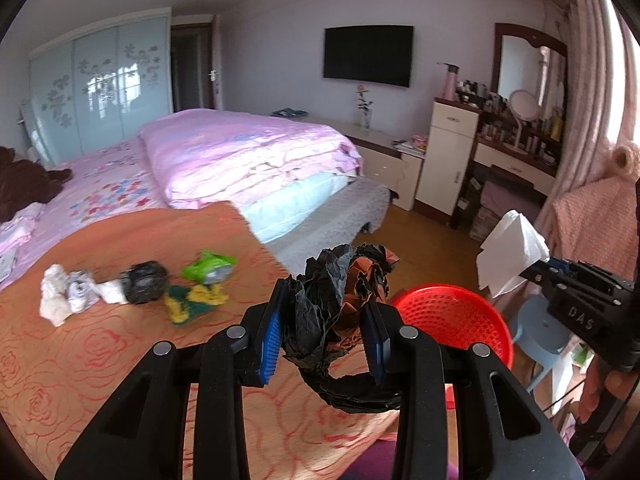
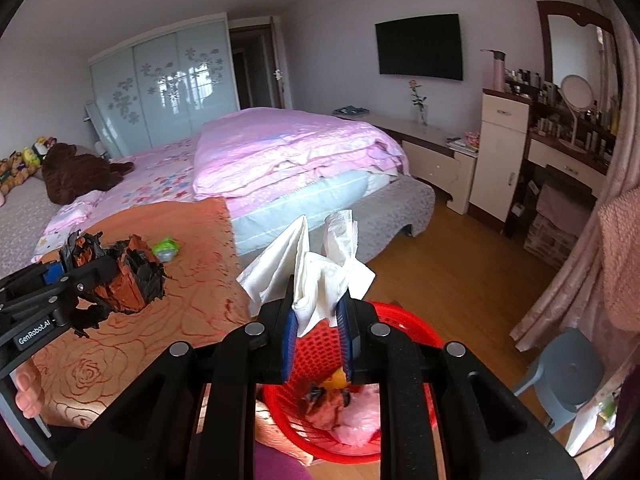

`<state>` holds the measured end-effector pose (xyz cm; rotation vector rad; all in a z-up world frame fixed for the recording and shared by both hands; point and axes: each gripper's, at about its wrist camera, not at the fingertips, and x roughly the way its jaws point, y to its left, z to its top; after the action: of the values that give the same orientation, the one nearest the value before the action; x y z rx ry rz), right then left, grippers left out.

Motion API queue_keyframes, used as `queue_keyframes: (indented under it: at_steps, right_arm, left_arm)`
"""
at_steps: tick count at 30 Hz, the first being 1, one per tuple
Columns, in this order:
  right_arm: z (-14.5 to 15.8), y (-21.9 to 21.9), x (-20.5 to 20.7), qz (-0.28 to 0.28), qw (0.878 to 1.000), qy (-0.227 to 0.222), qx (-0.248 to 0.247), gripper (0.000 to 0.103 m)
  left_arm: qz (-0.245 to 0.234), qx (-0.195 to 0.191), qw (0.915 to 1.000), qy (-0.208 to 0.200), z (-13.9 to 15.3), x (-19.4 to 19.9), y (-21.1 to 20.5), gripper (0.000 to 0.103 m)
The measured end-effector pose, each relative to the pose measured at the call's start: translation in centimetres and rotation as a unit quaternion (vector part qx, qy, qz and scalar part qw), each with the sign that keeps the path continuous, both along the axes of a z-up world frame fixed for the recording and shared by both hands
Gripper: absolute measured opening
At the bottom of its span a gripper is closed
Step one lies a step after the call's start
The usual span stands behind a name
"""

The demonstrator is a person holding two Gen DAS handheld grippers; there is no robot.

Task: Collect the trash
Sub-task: 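Carry the black bag and white tissue with both grippers over the red wastebasket, then open both grippers to drop the black bag and tissue into the wastebasket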

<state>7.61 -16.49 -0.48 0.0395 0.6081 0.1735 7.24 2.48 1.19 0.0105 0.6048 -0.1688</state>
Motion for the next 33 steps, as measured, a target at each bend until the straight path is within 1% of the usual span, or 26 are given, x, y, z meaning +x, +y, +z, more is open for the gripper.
queue_keyframes:
  at_steps: [4,10,16,21,26,31,33]
  right_arm:
    - [-0.9,-1.5,0.0,-0.018,1.0,0.009,-0.003,0.018]
    - [-2.0,-3.3,0.1,-0.041,0.999,0.021,-0.007,0.018]
    - [-3.7,-4.7,0.6,-0.06,0.997,0.044,-0.003,0.018]
    - [-5.0,-5.2,1.2,-0.067,0.996,0.066,-0.002,0.018]
    - [-5.9,-5.4,1.7,-0.072,0.994,0.087,0.004,0.018]
    - [-6.6,-5.7,2.0,-0.076,0.992,0.101,0.009,0.019]
    - [-6.9,-5.8,2.2,-0.076,0.991,0.109,0.01,0.019]
  left_arm:
    - [-0.026,0.0,0.9996,0.01,-0.5,0.7,-2.5,0.033]
    - [-0.063,-0.005,0.9972,0.041,-2.3,2.1,-5.9,0.033]
    - [-0.091,0.015,0.994,0.058,-3.7,3.1,-8.9,0.033]
    - [-0.106,0.004,0.9908,0.084,-5.0,4.2,-9.8,0.033]
    - [-0.119,0.005,0.9873,0.106,-6.6,4.8,-10.8,0.034]
    - [-0.128,0.012,0.9838,0.125,-8.0,5.1,-11.5,0.038]
    - [-0.13,0.012,0.9829,0.129,-8.4,5.2,-11.5,0.042]
